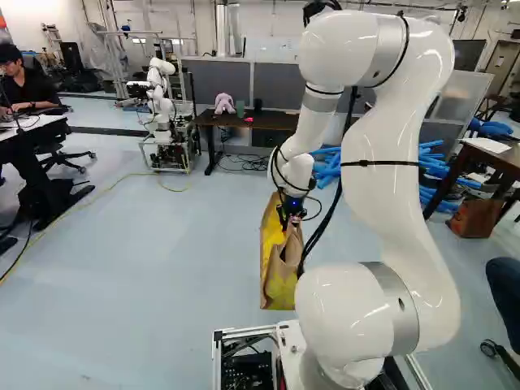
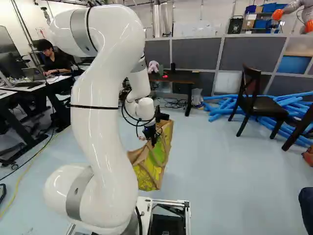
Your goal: Pick up the bag on the ground and place it on the table
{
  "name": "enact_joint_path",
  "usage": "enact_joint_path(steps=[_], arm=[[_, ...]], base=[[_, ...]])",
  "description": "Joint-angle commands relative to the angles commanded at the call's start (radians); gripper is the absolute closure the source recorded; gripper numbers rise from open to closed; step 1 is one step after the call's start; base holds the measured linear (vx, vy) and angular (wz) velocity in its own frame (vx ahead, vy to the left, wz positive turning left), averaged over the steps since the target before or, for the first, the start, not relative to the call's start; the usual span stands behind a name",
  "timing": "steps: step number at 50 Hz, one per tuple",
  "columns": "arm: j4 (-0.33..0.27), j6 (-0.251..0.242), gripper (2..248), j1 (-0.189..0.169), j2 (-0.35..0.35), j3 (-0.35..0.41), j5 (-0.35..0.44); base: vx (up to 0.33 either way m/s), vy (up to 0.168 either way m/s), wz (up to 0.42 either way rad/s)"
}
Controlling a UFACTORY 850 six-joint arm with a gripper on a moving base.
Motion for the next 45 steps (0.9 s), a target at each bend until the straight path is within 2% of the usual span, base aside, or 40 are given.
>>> enact_joint_path(steps=[45], arm=[[-0.073, 0.0, 229, 0.009, 0.136, -0.025, -0.175]], base=[[0.0, 0.0, 0.0]])
